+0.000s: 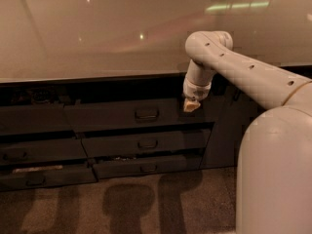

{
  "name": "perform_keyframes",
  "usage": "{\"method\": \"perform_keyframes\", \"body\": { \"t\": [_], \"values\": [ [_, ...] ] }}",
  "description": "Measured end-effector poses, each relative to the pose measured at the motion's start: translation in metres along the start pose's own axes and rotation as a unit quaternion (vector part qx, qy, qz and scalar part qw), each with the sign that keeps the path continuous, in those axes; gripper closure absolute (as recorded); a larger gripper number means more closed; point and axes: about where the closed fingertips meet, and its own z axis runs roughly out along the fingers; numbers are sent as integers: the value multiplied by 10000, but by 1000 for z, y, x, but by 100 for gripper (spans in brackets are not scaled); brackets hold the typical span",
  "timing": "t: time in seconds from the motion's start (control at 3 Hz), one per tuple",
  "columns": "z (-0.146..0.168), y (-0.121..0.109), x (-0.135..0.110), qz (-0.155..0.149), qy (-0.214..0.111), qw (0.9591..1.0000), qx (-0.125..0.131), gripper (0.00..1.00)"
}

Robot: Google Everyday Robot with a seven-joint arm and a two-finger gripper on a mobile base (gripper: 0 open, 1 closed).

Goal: Open top drawer

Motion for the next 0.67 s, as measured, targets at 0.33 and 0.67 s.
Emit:
{"method": "perform_keyframes", "body": {
  "t": [0.33,0.67],
  "values": [
    [-9,0,-1,0,0,10000,0,100],
    [-16,2,-2,0,0,10000,0,100]
  ]
}}
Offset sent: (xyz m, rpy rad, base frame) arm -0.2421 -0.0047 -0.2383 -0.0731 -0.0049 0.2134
